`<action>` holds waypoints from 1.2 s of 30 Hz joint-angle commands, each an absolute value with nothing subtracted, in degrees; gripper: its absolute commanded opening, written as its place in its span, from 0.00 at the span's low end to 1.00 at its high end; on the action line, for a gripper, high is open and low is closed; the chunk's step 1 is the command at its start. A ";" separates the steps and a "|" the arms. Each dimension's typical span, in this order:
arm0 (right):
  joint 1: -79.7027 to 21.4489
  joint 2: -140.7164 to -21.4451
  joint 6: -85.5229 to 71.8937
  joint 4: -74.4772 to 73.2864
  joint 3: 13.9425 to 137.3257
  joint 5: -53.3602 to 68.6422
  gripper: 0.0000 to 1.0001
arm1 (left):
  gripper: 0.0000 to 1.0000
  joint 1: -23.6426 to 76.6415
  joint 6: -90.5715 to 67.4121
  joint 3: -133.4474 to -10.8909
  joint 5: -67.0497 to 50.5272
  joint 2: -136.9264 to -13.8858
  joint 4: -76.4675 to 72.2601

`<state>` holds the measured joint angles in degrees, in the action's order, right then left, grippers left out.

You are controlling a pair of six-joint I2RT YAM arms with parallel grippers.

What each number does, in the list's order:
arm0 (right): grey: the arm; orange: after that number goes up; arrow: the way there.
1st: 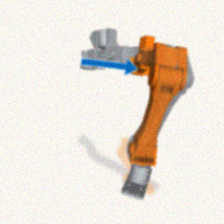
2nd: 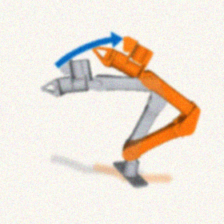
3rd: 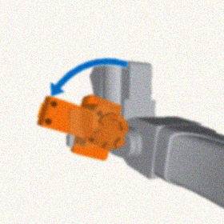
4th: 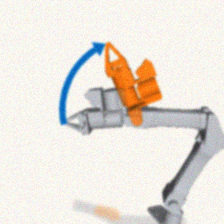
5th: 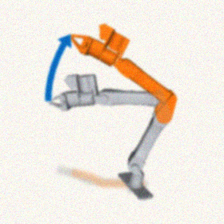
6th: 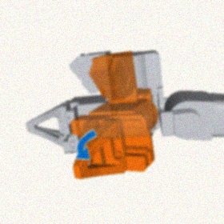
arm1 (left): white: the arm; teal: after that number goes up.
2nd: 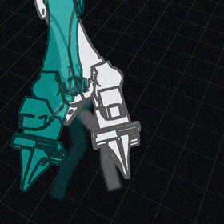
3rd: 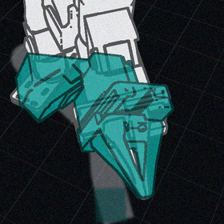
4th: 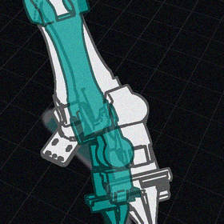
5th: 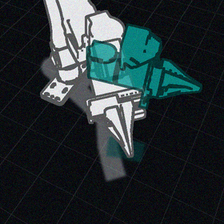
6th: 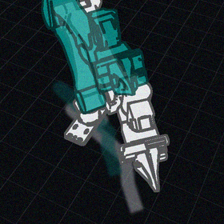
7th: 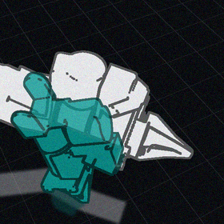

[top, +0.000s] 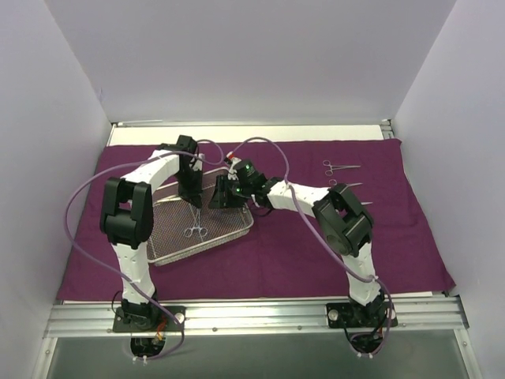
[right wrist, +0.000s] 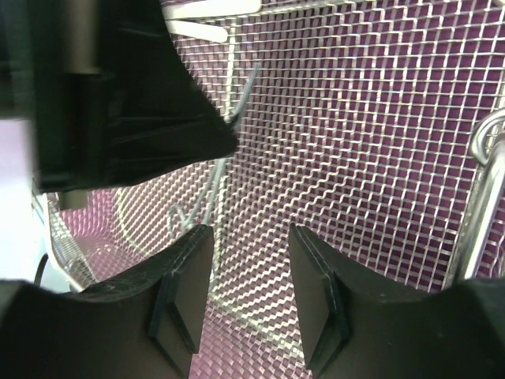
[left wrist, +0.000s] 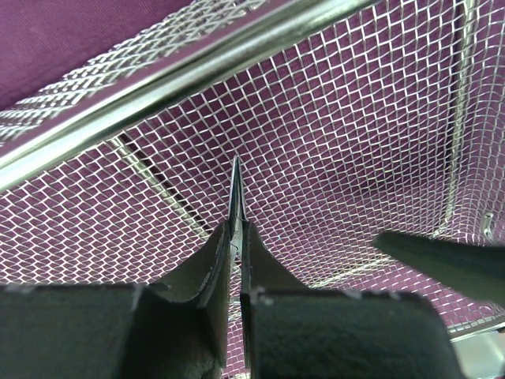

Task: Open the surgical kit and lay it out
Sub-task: Pick up the medical item from the container.

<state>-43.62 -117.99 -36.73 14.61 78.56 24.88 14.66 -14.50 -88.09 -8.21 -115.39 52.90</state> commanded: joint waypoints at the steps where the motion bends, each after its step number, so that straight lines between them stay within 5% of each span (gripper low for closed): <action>1: -44.56 -119.26 -38.23 18.19 81.47 25.84 0.45 | 0.02 14.15 -14.59 -88.68 -10.46 -111.45 52.56; 28: -48.34 -126.56 -43.50 23.11 84.29 30.41 0.37 | 0.02 13.80 -14.77 -88.60 -12.04 -110.22 52.47; 33: -48.34 -128.05 -44.82 24.26 85.16 31.73 0.26 | 0.02 13.80 -14.77 -88.24 -12.48 -109.95 52.29; 36: -48.34 -128.15 -45.61 26.09 85.52 32.69 0.00 | 0.02 13.62 -14.77 -88.42 -12.66 -109.60 52.64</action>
<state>-47.99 -127.57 -44.60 22.37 82.81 30.83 14.13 -14.57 -88.09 -10.98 -112.92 52.97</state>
